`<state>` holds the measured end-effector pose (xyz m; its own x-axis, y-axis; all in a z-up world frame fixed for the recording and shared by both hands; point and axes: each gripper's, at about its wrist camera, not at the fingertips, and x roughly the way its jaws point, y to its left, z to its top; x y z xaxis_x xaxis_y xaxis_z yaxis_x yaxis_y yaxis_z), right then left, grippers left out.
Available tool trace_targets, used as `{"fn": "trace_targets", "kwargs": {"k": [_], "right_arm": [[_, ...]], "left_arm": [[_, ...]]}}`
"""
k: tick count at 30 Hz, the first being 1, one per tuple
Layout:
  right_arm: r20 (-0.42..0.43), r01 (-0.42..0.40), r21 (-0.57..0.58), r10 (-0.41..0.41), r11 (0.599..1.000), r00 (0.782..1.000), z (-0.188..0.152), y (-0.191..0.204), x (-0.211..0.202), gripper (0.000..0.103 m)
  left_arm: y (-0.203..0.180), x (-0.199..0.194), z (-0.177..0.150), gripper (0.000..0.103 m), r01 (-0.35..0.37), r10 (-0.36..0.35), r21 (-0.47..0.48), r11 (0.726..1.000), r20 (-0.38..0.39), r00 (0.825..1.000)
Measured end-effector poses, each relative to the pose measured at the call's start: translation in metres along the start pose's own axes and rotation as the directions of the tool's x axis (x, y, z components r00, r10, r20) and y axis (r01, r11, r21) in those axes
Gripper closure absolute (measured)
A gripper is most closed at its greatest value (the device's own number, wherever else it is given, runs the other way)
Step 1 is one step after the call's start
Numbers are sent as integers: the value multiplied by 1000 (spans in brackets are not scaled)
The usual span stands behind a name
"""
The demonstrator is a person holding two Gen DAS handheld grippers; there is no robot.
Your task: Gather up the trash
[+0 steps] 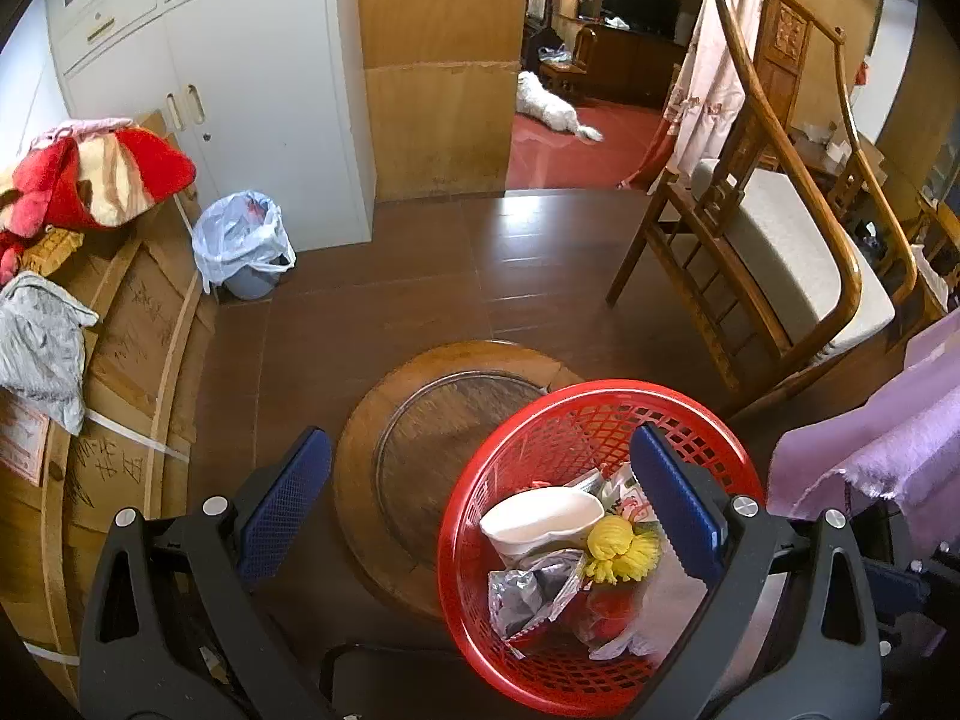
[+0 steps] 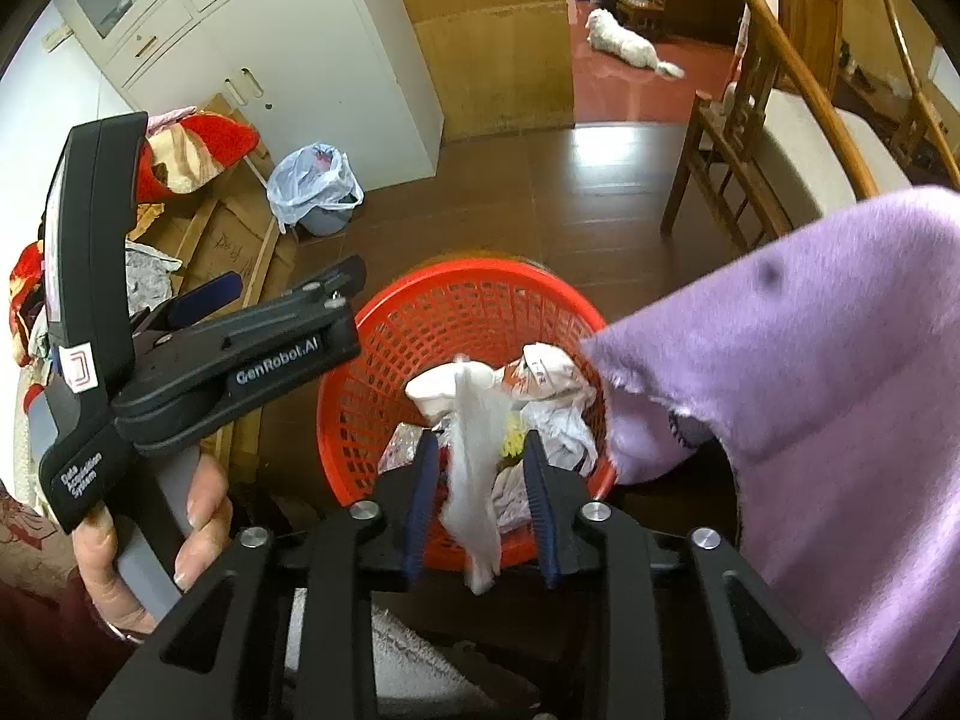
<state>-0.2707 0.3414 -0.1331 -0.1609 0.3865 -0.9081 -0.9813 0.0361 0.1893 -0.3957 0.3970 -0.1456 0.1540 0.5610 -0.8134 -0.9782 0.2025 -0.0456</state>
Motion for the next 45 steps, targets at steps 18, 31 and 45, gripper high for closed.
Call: {"fn": "trace_targets", "kwargs": {"k": [18, 31, 45], "right_arm": [[-86, 42, 26, -39, 999, 995, -28, -1, -4, 40], [-120, 39, 6, -38, 999, 992, -39, 5, -1, 39], [-138, 39, 9, -38, 999, 990, -42, -2, 5, 38]], "left_arm": [[-6, -26, -22, 7, -84, 91, 125, 989, -56, 994], [-26, -36, -33, 7, -16, 29, 224, 974, -56, 998], [-29, -25, -33, 7, 15, 6, 215, 977, -99, 995]]}}
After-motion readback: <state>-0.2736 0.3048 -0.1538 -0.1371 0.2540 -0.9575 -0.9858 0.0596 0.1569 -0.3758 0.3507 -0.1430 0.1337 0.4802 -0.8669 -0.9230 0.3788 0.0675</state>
